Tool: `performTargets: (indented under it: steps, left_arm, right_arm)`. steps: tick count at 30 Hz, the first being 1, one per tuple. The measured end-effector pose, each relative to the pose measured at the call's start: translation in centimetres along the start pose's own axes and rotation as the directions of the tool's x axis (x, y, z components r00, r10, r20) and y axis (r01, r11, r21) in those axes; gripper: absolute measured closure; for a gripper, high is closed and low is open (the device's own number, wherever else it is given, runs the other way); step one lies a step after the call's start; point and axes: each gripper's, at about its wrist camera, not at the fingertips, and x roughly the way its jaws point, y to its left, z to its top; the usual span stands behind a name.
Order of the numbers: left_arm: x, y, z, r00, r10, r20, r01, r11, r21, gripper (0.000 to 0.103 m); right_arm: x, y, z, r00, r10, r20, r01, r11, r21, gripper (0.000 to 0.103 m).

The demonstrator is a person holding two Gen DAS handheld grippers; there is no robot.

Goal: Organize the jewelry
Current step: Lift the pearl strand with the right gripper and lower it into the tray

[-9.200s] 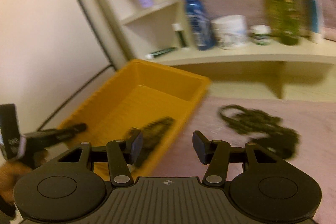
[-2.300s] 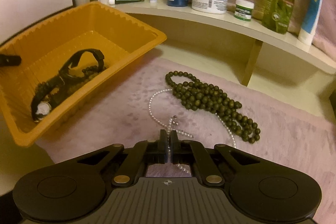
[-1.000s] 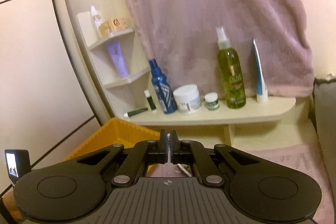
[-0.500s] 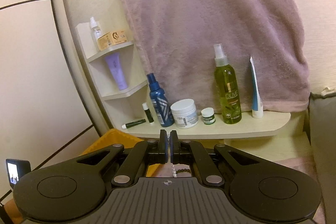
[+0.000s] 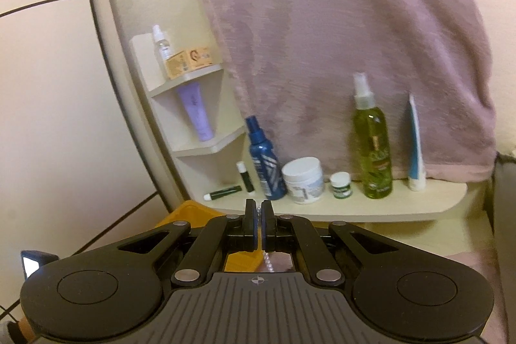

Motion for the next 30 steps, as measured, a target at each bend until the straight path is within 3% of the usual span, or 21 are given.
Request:
performTargets:
  steps: [18,24,30]
  left_arm:
    - [-0.1,0.0,0.1,1.0,-0.003,-0.001,0.003,1.0,-0.001,0.086]
    - [-0.1,0.0,0.1,1.0,-0.005,-0.002,0.005,1.0,-0.004,0.086]
    - [0.0,0.0,0.2,1.0,-0.008,-0.003,0.008,1.0,-0.006,0.086]
  right_arm:
    - [3.6,4.6,3.5,0.987,0.157,-0.025,-0.159,0.986,-0.048,0.101]
    - [6.7,7.5,4.0,0.965,0.259,-0.051,-0.261,0.964,-0.051,0.101]
    - [9.8,10.5,3.8,0.927,0.369,-0.063,-0.372,0.927,-0.048,0.101]
